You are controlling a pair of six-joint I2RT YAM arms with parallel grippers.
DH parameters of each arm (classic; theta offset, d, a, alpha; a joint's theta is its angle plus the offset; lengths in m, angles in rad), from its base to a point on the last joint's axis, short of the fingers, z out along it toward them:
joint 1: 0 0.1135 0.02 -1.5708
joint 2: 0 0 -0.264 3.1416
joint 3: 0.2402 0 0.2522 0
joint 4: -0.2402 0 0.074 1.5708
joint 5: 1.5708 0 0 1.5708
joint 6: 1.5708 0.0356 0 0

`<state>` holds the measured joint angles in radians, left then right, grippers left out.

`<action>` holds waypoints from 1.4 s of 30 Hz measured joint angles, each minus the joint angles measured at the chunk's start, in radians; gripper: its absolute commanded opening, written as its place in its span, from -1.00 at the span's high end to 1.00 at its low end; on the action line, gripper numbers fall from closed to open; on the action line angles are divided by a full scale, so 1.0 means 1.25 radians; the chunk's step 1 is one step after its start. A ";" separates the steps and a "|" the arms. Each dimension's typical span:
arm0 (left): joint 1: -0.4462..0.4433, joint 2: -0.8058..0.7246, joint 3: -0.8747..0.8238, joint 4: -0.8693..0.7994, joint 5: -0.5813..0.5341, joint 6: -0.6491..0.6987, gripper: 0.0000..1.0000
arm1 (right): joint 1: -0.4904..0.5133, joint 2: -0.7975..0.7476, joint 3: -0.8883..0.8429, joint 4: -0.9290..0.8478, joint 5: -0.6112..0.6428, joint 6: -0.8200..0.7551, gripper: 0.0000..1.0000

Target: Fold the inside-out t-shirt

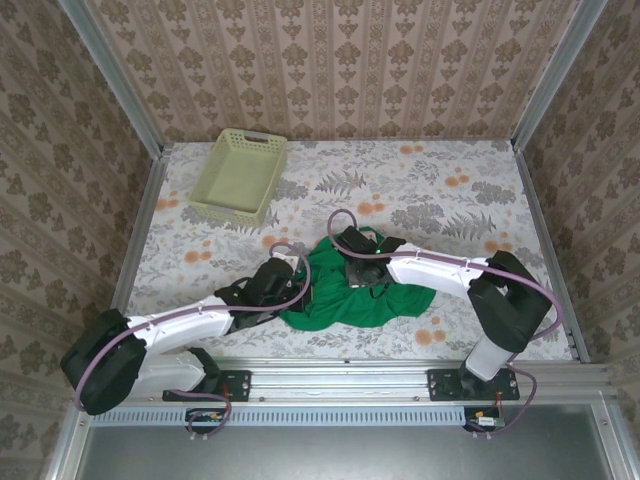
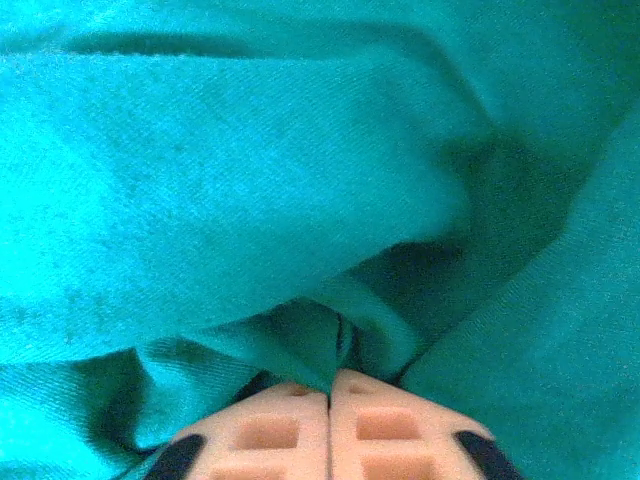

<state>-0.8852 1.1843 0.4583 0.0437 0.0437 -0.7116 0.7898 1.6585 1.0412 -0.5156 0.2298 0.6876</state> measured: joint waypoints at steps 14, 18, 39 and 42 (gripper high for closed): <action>0.177 -0.161 0.004 -0.046 0.031 0.018 1.00 | -0.100 -0.443 -0.085 0.023 -0.135 -0.067 1.00; 0.197 -0.139 0.018 -0.040 0.064 0.034 1.00 | -0.135 -0.501 -0.202 0.069 -0.198 -0.040 1.00; 0.159 0.036 0.058 -0.032 0.137 0.064 1.00 | -0.045 -0.340 -0.104 -0.060 -0.045 -0.163 0.20; 0.157 0.036 0.063 -0.032 0.136 0.064 1.00 | -0.016 -0.319 -0.085 -0.084 -0.041 -0.165 0.15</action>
<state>-0.6888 1.2289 0.5365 0.0032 0.2131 -0.6312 0.7692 1.2602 0.9344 -0.6209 0.1783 0.4812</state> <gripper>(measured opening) 0.053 0.418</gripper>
